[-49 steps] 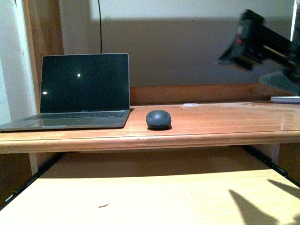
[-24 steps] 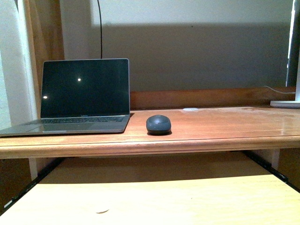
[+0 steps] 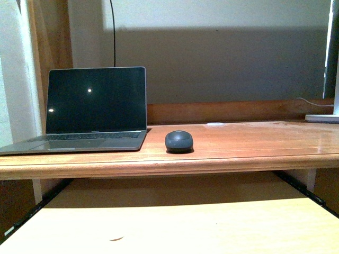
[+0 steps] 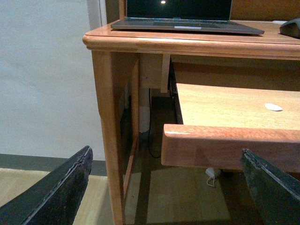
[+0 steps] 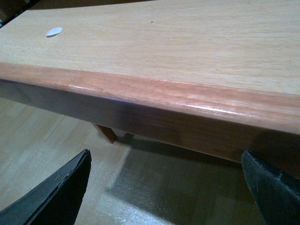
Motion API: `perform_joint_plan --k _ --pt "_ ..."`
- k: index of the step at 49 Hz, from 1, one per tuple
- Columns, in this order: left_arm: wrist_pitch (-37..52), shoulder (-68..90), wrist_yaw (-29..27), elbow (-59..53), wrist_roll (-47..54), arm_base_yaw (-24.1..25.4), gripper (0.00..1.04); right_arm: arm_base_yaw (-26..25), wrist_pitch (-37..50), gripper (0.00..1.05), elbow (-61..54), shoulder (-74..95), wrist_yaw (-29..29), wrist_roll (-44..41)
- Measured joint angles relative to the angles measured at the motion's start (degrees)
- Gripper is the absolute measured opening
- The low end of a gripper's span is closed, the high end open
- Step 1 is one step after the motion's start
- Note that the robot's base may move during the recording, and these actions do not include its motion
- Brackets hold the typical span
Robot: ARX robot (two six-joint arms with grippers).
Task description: Place mouse
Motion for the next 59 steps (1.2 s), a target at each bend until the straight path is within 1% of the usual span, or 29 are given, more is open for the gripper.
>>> perform_joint_plan --k 7,14,26,40,45,53,59 --pt "0.00 0.00 0.00 0.00 0.00 0.00 0.97 2.93 5.14 0.97 6.03 9.31 4.79 0.39" --pt "0.00 0.00 0.00 0.00 0.00 0.00 0.97 5.51 7.54 0.97 13.16 18.40 9.64 0.48" --pt "0.00 0.00 0.00 0.00 0.00 0.00 0.97 9.70 7.96 0.97 26.01 32.52 16.02 0.00" --pt "0.00 0.00 0.00 0.00 0.00 0.00 0.97 11.93 7.13 0.97 37.75 41.83 20.39 -0.22" --pt "0.00 0.00 0.00 0.00 0.00 0.00 0.97 12.39 6.93 0.97 39.78 42.86 21.00 -0.13" --pt "0.00 0.00 0.00 0.00 0.00 0.00 0.97 12.61 7.13 0.97 39.95 42.86 21.77 -0.15" --pt "0.00 0.00 0.00 0.00 0.00 0.00 0.97 11.13 7.45 0.97 37.05 40.37 22.99 0.55"
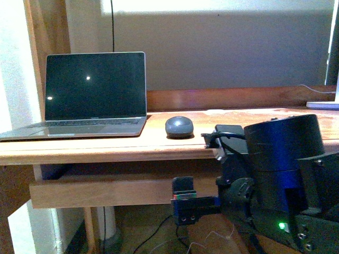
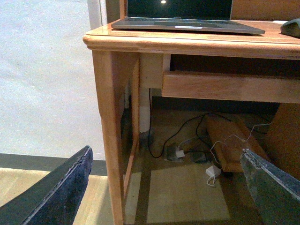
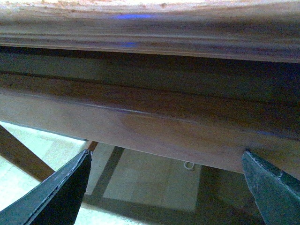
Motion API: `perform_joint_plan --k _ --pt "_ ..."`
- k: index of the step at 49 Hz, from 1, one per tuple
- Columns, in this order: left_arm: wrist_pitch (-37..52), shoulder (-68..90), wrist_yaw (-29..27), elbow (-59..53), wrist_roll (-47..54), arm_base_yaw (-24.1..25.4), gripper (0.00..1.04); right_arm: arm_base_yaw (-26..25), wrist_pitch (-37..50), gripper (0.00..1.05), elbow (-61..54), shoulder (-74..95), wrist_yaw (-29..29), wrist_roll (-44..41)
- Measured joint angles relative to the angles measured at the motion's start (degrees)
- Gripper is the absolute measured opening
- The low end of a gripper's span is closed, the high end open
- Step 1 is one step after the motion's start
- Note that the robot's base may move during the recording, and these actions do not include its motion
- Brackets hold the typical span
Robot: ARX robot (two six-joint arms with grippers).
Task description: Place mouse
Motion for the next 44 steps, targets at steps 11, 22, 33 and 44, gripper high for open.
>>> perform_joint_plan --k 11,22,33,44 --pt "0.00 0.00 0.00 0.00 0.00 0.00 0.97 -5.73 -5.20 0.97 -10.34 -14.91 3.34 8.04" --pt "0.00 0.00 0.00 0.00 0.00 0.00 0.97 -11.67 -11.89 0.97 -25.66 -36.85 0.02 14.60" --pt "0.00 0.00 0.00 0.00 0.00 0.00 0.97 -12.83 -24.68 0.97 -37.59 -65.24 -1.99 16.06" --pt "0.00 0.00 0.00 0.00 0.00 0.00 0.97 -8.46 -42.58 0.97 -42.91 -90.25 0.74 15.06"
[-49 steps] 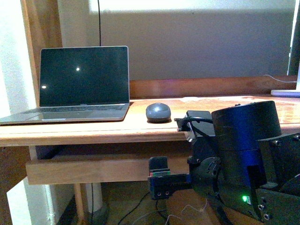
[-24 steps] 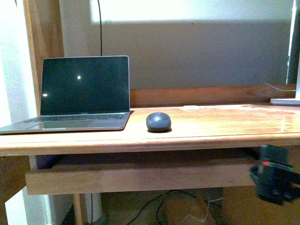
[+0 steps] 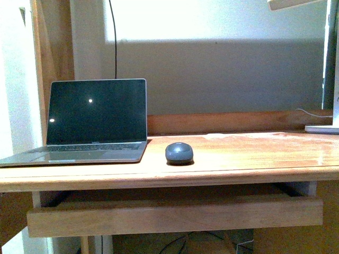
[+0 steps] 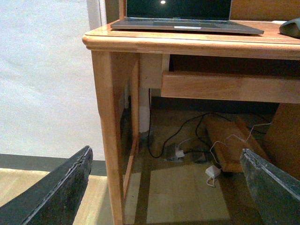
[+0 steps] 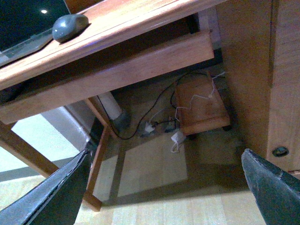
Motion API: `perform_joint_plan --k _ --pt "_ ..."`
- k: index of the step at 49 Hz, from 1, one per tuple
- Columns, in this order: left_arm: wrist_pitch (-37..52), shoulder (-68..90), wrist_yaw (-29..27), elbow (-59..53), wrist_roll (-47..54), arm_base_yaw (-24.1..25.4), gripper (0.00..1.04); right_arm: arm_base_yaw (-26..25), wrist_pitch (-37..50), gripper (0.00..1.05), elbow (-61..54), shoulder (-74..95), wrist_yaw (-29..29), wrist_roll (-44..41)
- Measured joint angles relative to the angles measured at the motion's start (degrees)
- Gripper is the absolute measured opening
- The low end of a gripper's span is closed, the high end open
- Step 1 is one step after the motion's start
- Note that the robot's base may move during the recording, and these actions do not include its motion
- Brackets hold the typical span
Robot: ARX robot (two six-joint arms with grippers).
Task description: Place mouse
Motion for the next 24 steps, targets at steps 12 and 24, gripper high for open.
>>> perform_joint_plan --k 12,24 --pt "0.00 0.00 0.00 0.00 0.00 0.00 0.97 -10.51 4.28 0.58 -7.23 -11.30 3.04 -19.15" --pt "0.00 0.00 0.00 0.00 0.00 0.00 0.97 -21.68 3.34 0.16 -8.81 -14.71 -7.43 -21.94"
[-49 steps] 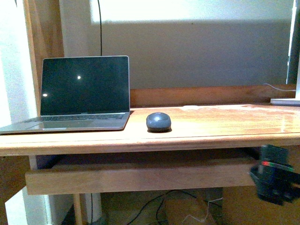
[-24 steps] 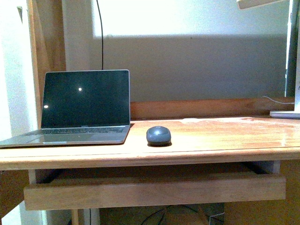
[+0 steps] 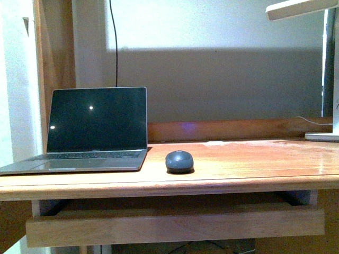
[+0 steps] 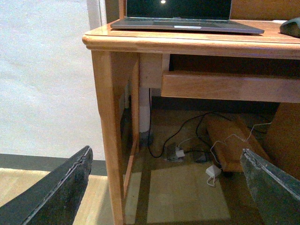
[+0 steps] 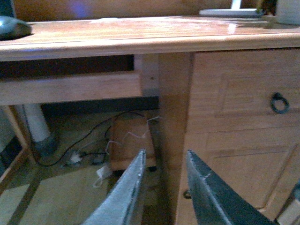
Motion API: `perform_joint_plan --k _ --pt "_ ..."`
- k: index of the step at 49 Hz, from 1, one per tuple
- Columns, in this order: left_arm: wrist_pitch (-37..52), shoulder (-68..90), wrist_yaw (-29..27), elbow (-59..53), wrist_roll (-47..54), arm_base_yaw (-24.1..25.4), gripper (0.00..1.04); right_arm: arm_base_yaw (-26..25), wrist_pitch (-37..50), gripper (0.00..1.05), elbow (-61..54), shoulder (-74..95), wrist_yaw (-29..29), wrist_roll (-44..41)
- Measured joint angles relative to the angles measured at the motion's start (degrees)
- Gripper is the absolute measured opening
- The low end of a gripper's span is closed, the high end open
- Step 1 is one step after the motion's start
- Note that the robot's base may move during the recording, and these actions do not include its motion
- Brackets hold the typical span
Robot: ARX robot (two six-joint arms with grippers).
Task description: Place mouse
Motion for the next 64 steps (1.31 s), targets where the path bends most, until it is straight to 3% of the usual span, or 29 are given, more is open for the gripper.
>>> perform_joint_plan --k 4,29,56,64 --pt "0.00 0.00 0.00 0.00 0.00 0.02 0.97 -0.33 0.00 0.03 -0.02 -0.04 -0.61 -0.46" --pt "0.00 0.00 0.00 0.00 0.00 0.02 0.97 -0.48 0.00 0.03 0.00 -0.07 -0.59 -0.66" --pt "0.00 0.00 0.00 0.00 0.00 0.02 0.97 -0.48 0.00 0.97 0.00 -0.07 -0.59 -0.72" --pt "0.00 0.00 0.00 0.00 0.00 0.02 0.97 -0.48 0.00 0.97 0.00 -0.07 -0.59 -0.72"
